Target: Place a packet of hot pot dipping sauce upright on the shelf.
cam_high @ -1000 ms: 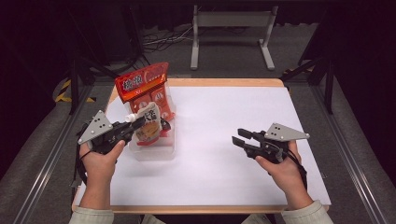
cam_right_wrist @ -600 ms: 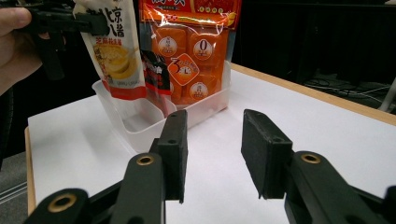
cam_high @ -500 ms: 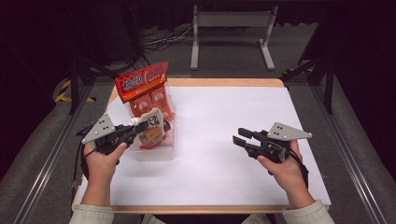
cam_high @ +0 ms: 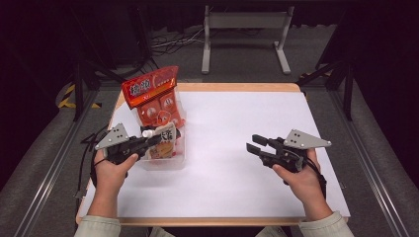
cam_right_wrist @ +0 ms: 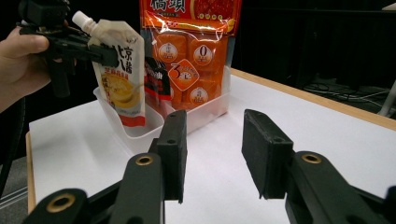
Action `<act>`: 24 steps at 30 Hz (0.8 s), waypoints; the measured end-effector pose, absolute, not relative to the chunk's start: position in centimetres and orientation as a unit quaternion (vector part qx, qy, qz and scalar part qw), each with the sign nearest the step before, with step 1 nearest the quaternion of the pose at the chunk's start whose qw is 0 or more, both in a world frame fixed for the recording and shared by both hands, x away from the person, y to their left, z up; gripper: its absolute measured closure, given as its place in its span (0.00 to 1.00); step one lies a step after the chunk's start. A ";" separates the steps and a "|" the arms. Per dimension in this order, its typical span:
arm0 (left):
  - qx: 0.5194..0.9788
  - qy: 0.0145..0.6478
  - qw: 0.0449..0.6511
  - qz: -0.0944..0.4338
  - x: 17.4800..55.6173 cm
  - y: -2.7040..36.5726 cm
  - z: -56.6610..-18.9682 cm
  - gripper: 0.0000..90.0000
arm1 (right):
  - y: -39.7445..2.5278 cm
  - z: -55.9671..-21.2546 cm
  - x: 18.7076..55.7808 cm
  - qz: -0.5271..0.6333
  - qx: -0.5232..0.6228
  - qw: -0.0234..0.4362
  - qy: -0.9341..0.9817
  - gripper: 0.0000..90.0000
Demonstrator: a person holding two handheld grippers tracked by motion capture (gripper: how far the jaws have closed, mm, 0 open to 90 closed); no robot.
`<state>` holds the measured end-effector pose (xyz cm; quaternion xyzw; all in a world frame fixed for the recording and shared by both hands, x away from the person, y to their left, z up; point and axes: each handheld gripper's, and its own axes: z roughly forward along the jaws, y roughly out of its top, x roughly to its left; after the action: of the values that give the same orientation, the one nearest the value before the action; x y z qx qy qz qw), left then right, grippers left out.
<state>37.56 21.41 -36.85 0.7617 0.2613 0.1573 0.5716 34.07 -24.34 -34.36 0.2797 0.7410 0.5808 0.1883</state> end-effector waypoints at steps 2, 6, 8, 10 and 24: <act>0.763 0.264 0.570 0.153 37.6 21.4 -37.0 0.98 | -24.4 -34.3 34.1 0.582 0.280 0.189 0.740 0.68; 0.771 0.264 0.562 0.140 37.9 21.4 -37.5 0.98 | -24.4 -34.4 34.1 0.582 0.282 0.190 0.739 0.67; 0.773 0.265 0.559 0.138 38.0 21.3 -37.7 0.98 | -24.4 -34.4 34.1 0.584 0.283 0.188 0.737 0.67; 0.775 0.269 0.555 0.135 38.1 21.2 -38.0 0.98 | -24.5 -34.4 34.1 0.584 0.284 0.189 0.737 0.67; 0.781 0.277 0.545 0.128 38.3 21.7 -38.6 0.96 | -24.6 -34.5 34.2 0.589 0.292 0.185 0.731 0.64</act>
<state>38.28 21.66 -38.63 0.7808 0.2770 0.1276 0.5453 34.21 -24.64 -34.52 0.2916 0.7309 0.5887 0.1848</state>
